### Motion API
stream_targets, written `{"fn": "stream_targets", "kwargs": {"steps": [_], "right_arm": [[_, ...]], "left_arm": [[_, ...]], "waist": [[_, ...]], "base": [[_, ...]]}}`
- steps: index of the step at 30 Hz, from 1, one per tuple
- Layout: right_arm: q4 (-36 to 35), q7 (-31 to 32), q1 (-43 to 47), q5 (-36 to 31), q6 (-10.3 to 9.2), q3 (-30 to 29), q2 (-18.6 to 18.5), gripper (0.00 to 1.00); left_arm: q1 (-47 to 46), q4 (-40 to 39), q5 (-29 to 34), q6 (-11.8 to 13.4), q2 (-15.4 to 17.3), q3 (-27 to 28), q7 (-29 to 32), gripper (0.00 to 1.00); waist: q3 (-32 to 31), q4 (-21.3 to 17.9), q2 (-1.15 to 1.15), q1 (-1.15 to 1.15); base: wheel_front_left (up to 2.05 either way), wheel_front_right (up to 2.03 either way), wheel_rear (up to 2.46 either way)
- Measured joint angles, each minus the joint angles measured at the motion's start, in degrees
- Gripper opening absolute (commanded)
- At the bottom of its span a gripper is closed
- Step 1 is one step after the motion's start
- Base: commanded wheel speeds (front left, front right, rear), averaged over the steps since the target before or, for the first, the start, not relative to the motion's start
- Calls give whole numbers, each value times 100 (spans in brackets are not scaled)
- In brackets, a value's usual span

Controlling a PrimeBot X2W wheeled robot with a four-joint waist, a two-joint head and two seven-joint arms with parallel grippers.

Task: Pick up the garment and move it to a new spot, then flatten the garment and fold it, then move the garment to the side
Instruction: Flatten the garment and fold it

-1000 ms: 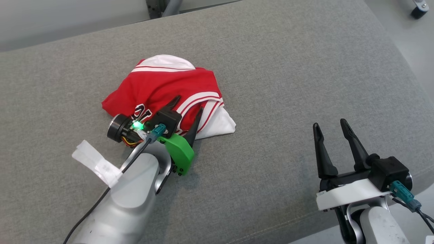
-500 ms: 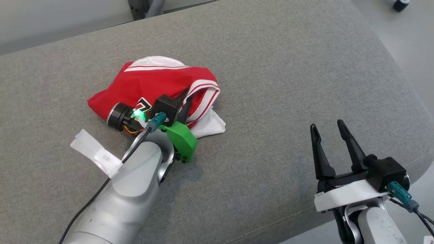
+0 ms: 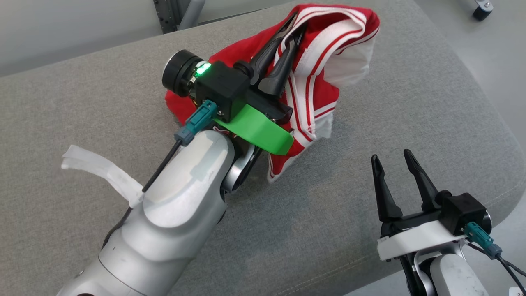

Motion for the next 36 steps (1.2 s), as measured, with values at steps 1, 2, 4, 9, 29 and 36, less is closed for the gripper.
{"fn": "stream_targets", "kwargs": {"steps": [1,2,4,9,29,36], "right_arm": [[8,0,0,0,0,9,0,100],[13,0,1,0,0,24,0,100],[23,0,1,2,0,48,0,100],[12,0,-4,37,0,42,0,100],[-38,0,-99,47,0,-169,1,100],[-19,0,-117,2,0,-170,1,100]], "left_arm": [[-31,-74,-151,37,-2,-26,-1,0],[-36,-110,-328,78,-2,-43,0,0],[-55,-55,-552,193,-3,-68,0,0],[-54,624,-917,363,-5,189,0,0],[872,2287,-517,80,868,2608,0,0],[911,2884,-370,7,967,3126,0,100]], "waist": [[-8,-10,0,0],[-15,-21,0,0],[-23,-47,0,0],[48,-71,0,0],[329,395,0,0],[286,525,0,0]], "base": [[0,0,0],[0,0,0],[0,0,0],[0,0,0],[0,0,0],[0,0,0]]}}
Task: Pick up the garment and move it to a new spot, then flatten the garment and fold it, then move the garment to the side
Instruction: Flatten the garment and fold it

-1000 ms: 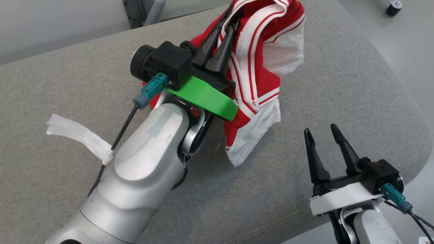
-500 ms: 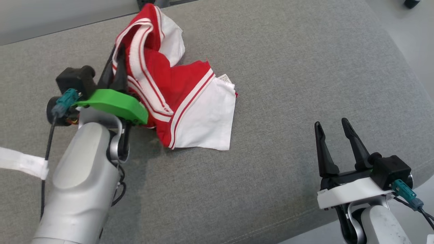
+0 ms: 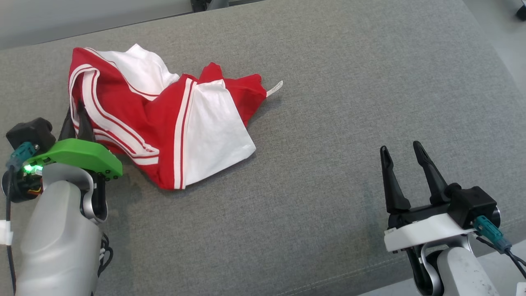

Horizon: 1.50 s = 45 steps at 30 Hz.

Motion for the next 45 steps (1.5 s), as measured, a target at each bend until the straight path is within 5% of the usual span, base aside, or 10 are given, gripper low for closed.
{"fn": "stream_targets", "kwargs": {"steps": [11,23,35,36,38,40,45], "right_arm": [[5,0,57,-80,0,-94,0,100],[30,0,142,-108,0,-37,1,100],[44,0,186,-88,0,21,0,100],[44,0,203,-88,0,18,0,100],[43,0,213,-88,0,2,0,100],[43,0,239,-88,0,-25,0,100],[53,0,291,-88,0,-24,0,100]], "left_arm": [[616,-404,308,-263,-303,592,-1,100],[1586,-870,431,-528,-923,153,-1,100],[1484,-123,242,-261,-957,-385,40,100],[1466,-73,234,-233,-958,-388,40,97],[1434,-4,230,-225,-959,-389,37,40],[1420,15,218,-204,-958,-364,21,0],[1441,-114,278,-178,-891,-298,8,0]], "waist": [[-171,319,0,0],[-423,507,0,0],[-422,233,0,0],[-421,214,0,0],[-430,195,0,0],[-450,201,0,0],[-528,288,0,0]], "base": [[0,0,0],[0,0,0],[0,0,0],[0,0,0],[0,0,0],[0,0,0],[0,0,0]]}}
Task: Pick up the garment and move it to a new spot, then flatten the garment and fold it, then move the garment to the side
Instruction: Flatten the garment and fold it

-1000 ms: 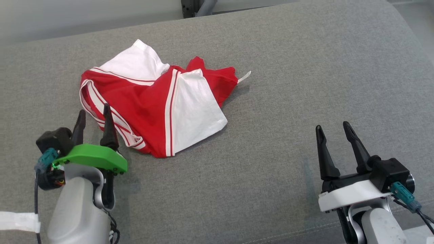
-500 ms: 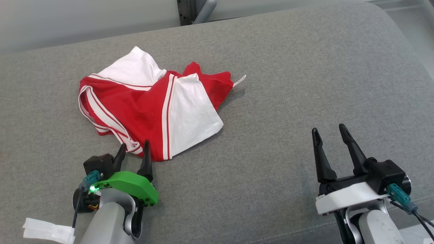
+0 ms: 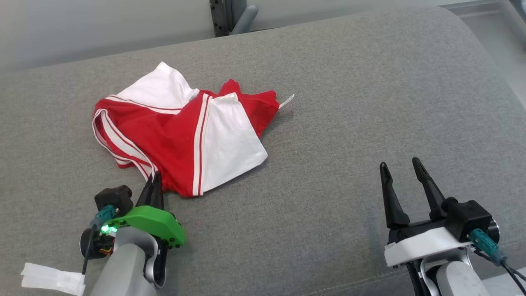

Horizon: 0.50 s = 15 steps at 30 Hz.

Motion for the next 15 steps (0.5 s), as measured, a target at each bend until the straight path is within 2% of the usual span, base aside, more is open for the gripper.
{"fn": "stream_targets", "kwargs": {"steps": [7,15], "right_arm": [[18,0,94,0,0,5,1,100],[19,0,155,0,0,-7,1,100]], "left_arm": [[498,-803,78,14,268,361,-4,0],[1317,-2007,62,311,738,1015,-7,0]], "waist": [[-150,194,0,0],[-251,416,0,0]], "base": [[0,0,0],[0,0,0]]}}
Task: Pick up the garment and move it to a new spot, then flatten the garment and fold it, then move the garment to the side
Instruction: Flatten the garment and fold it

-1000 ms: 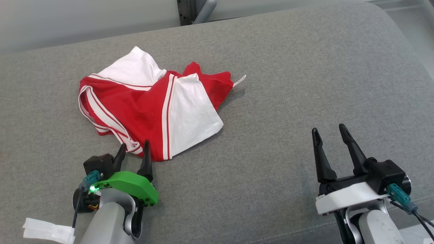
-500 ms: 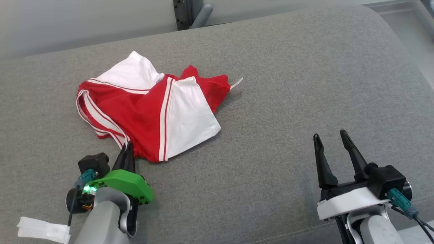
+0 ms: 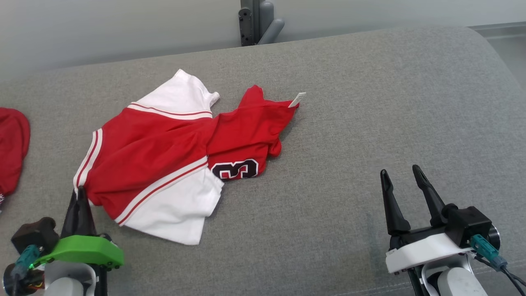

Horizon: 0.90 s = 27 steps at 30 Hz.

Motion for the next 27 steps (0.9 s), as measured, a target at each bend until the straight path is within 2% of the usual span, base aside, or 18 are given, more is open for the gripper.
{"fn": "stream_targets", "kwargs": {"steps": [6,11,12,14,15,21,27], "right_arm": [[15,0,1,0,0,13,0,100],[43,0,-34,-9,0,40,0,100],[45,0,-44,-14,0,43,0,100],[54,0,-68,-29,0,51,0,100],[58,0,-78,-33,0,51,0,100],[85,0,-96,-90,0,49,0,100],[171,0,-220,-299,0,130,0,100]], "left_arm": [[257,-246,-152,155,236,289,201,0],[289,9,-221,216,370,413,298,0],[287,79,-265,218,371,421,290,5],[274,196,-269,221,347,412,237,64],[264,252,-268,222,330,408,205,100],[220,485,-211,188,201,360,74,100],[210,250,-8,42,-5,293,13,100]], "waist": [[26,38,0,0],[73,13,0,0],[80,4,0,0],[88,-14,0,0],[90,-21,0,0],[69,-15,0,0],[37,100,0,0]], "base": [[0,0,0],[0,0,0],[0,0,0],[0,0,0],[0,0,0],[0,0,0],[0,0,0]]}}
